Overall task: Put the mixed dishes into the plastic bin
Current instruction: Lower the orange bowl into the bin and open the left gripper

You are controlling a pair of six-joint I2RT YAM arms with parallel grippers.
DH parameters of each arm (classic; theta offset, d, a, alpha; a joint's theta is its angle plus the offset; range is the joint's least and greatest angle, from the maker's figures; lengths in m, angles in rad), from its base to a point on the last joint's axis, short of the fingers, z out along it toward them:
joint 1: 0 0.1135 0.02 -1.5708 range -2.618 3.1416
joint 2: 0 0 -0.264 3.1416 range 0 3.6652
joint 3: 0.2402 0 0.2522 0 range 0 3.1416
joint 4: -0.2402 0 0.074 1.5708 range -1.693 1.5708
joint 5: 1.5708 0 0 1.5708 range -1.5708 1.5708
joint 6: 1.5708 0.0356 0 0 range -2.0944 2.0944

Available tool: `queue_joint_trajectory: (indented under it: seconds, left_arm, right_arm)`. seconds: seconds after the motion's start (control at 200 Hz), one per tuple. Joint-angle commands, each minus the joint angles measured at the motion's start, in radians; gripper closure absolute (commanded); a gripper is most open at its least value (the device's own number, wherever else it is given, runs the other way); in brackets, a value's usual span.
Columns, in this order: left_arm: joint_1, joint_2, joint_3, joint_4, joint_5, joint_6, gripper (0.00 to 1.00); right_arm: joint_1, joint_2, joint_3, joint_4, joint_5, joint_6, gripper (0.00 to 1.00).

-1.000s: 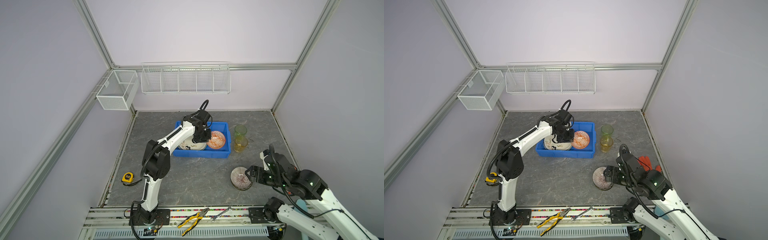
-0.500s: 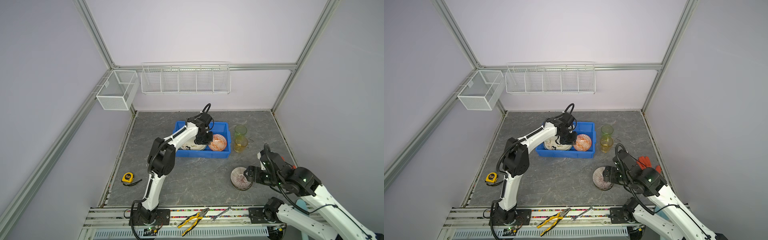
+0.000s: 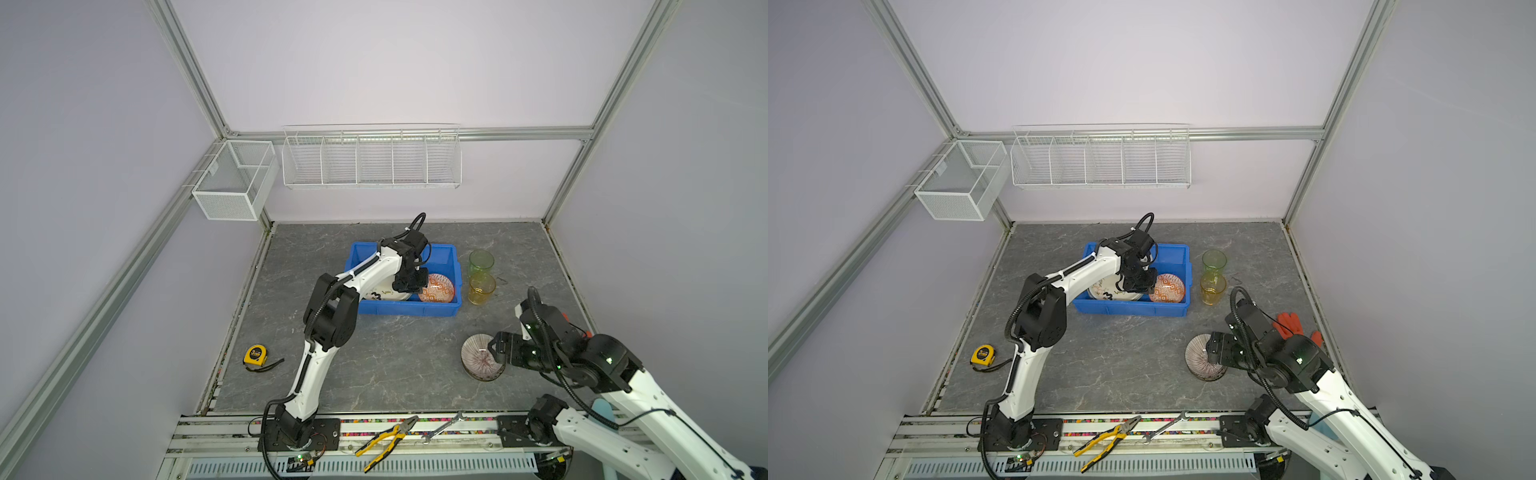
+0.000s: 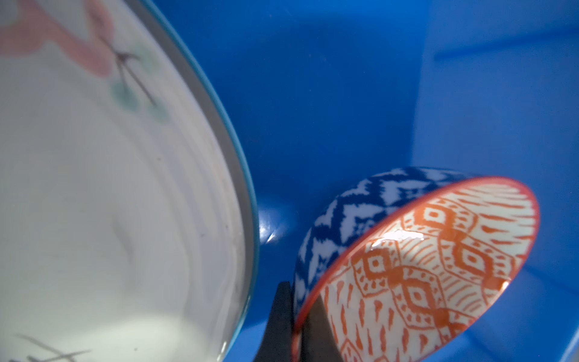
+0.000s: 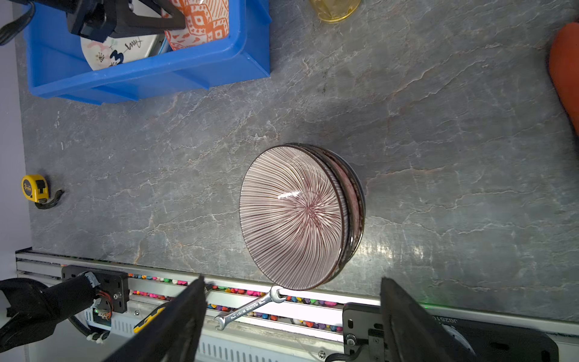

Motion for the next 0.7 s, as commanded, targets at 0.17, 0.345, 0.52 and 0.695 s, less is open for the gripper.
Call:
queue_joint_trajectory:
  seconds: [0.17, 0.345, 0.52, 0.695]
  left_arm:
    - [-0.024, 0.013, 0.036, -0.008, 0.031, 0.023, 0.88]
    - [-0.024, 0.001, 0.027, -0.007, 0.038, 0.025, 0.77]
    - [-0.024, -0.018, 0.005, 0.007, 0.052, 0.017, 0.71]
    - [-0.024, -0.054, -0.007, 0.009, 0.061, 0.007, 0.54]
  right_arm:
    - [-0.007, 0.000, -0.015, -0.022, 0.025, -0.012, 0.12]
    - [-0.009, 0.021, -0.013, -0.048, 0.046, 0.005, 0.12]
    - [-0.011, 0.055, 0.003, -0.086, 0.070, 0.027, 0.11]
    - [-0.010, 0.084, 0.019, -0.111, 0.090, 0.031, 0.01]
